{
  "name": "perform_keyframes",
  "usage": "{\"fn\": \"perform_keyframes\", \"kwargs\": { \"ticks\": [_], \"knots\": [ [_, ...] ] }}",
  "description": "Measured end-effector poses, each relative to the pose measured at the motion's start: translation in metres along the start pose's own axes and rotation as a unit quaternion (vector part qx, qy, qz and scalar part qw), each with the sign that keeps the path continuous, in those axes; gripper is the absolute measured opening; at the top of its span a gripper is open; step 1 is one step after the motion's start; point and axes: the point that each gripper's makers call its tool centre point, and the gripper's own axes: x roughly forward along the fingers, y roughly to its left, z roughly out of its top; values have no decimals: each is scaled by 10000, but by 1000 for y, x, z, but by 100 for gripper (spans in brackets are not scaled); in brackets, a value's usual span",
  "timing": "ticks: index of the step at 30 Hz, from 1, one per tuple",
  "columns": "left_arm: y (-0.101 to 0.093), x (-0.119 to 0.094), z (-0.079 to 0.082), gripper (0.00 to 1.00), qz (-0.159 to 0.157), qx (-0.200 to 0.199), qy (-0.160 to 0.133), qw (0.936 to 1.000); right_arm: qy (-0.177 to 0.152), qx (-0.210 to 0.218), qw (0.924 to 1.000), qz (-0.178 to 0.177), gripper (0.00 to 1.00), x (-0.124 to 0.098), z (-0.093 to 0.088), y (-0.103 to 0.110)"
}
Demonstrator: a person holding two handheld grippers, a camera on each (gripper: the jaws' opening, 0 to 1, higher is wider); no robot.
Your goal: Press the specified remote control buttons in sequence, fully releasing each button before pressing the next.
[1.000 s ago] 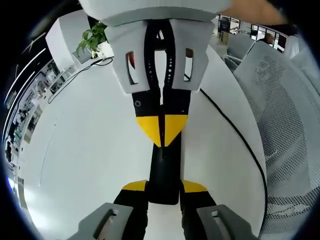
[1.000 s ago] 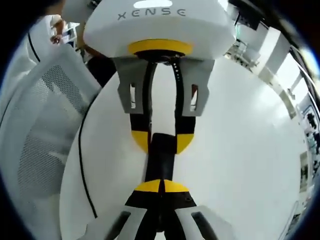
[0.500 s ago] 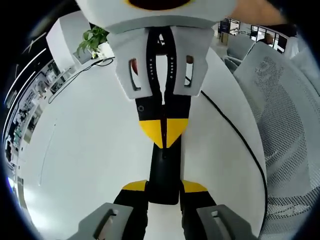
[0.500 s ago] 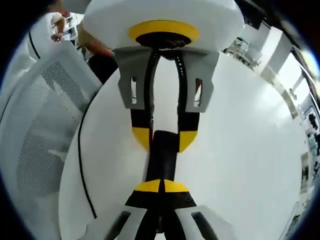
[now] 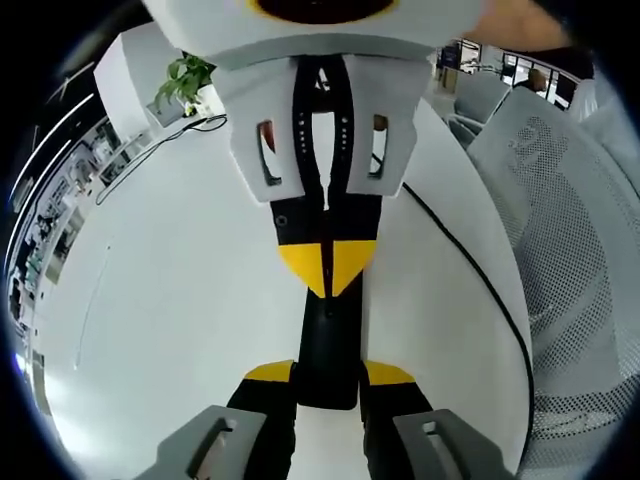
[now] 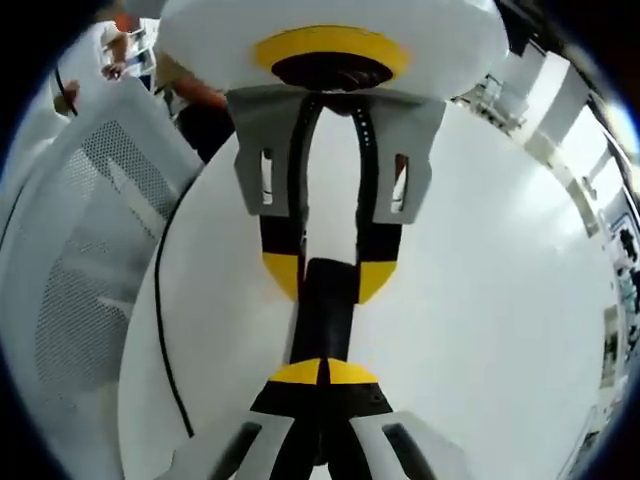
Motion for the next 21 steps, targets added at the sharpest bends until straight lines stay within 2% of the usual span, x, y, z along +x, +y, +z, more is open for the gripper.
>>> {"fn": "perform_keyframes", "kwargs": {
  "ticks": [7, 16, 21],
  "knots": [
    [0, 0, 0, 23, -1, 6, 8, 10000, -24, 97, 9999, -27, 0, 1, 0, 1],
    [0, 1, 0, 23, 6, 1, 15, 10000, 110, -39, 9999, -59, 0, 2, 0, 1],
    [0, 1, 0, 23, 7, -7, 21, 10000, 71, 94, 9999, -90, 0, 1, 0, 1]
  ]
}}
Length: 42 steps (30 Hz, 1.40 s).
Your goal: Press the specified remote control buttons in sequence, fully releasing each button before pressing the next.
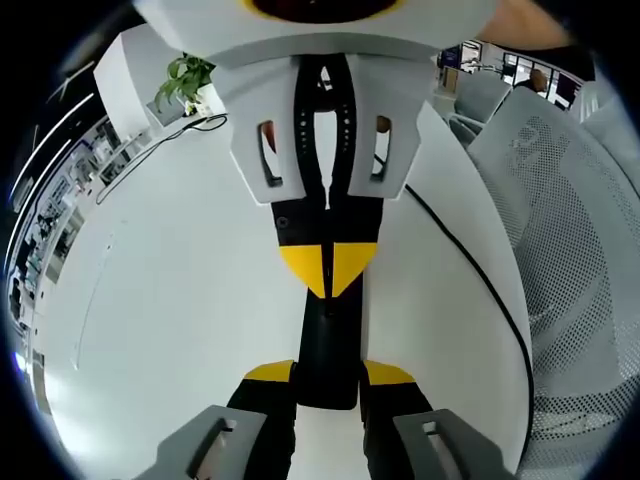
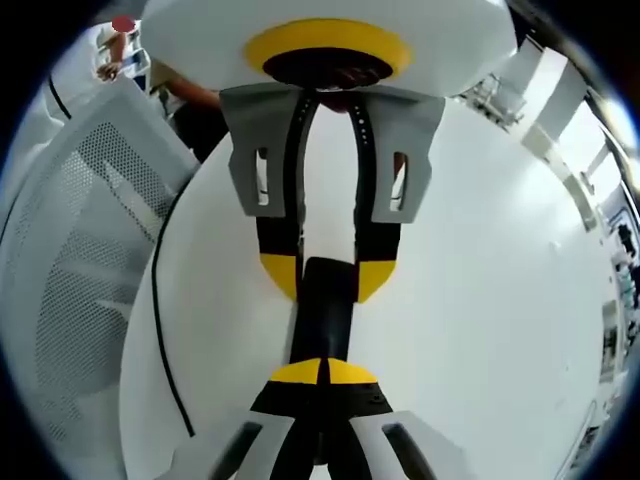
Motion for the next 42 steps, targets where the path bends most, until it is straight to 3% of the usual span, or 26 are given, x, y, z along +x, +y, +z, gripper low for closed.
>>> {"fn": "perform_keyframes", "kwargs": {
  "ticks": [15, 42],
  "knots": [
    [-1, -1, 0, 23, 33, -4, 14, 10000, -335, 14, 9994, -106, 0, -8, 5, 0],
    [-1, 0, 0, 23, 60, -10, 44, 10000, -350, -215, 9987, -318, 0, -35, 17, -6]
  ]
}}
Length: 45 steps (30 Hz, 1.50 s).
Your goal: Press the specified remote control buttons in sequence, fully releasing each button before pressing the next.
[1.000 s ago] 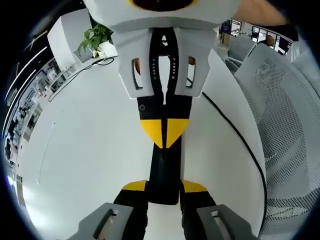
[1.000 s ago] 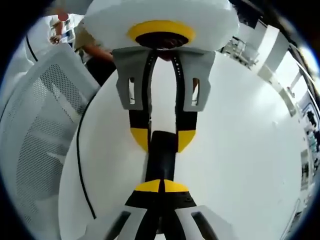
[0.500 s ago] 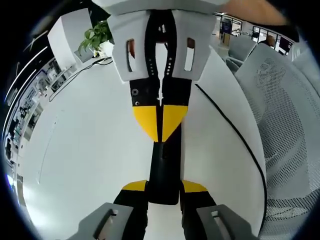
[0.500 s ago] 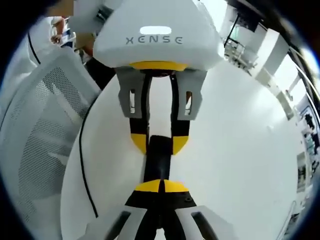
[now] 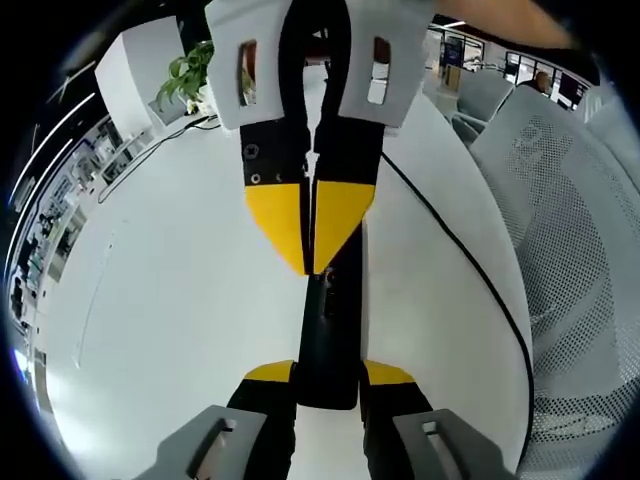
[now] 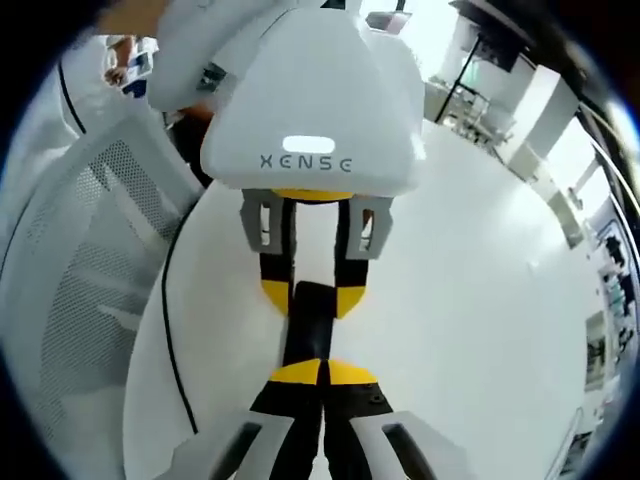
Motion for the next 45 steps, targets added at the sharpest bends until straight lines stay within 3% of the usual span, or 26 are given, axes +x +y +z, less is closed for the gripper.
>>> {"fn": "perform_keyframes", "kwargs": {
  "ticks": [16, 45],
  "knots": [
    [0, 0, 0, 23, -2, -8, -5, 10000, -81, -68, 9999, -109, 0, -8, 10, -7],
    [0, -1, 0, 23, -20, -12, -83, 10000, -50, -47, 9998, 183, 0, 22, 2, 3]
  ]
}}
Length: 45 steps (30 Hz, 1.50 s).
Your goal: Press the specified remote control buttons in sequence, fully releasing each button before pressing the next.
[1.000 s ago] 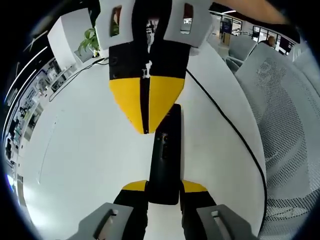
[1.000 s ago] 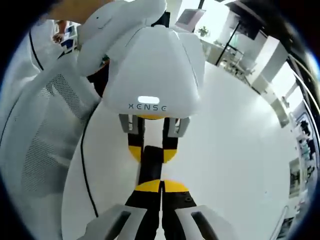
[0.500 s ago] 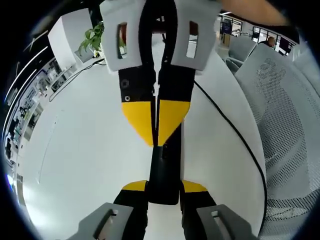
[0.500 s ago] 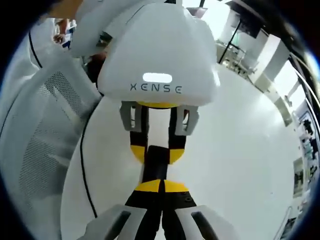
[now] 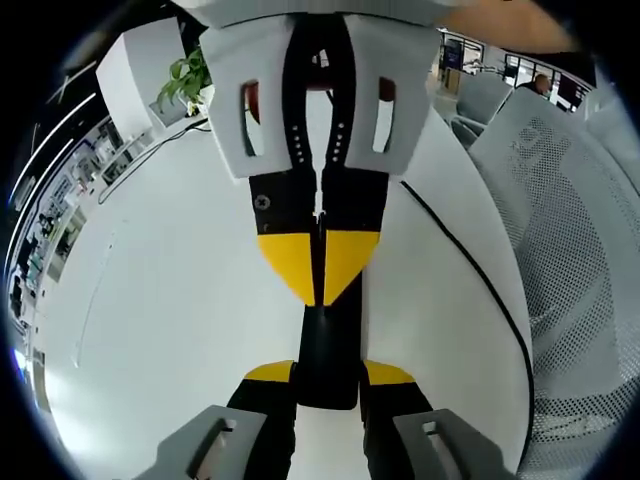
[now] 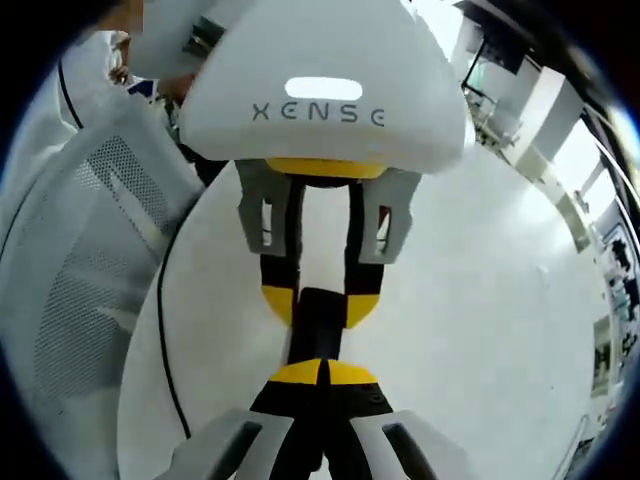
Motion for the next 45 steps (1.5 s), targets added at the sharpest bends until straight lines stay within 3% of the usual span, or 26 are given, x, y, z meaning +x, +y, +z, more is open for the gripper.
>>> {"fn": "perform_keyframes", "kwargs": {
  "ticks": [45],
  "knots": [
    [0, 0, 0, 23, -31, -1, -87, 10000, 66, 67, 9998, 190, 0, 15, -9, 5]
  ]
}}
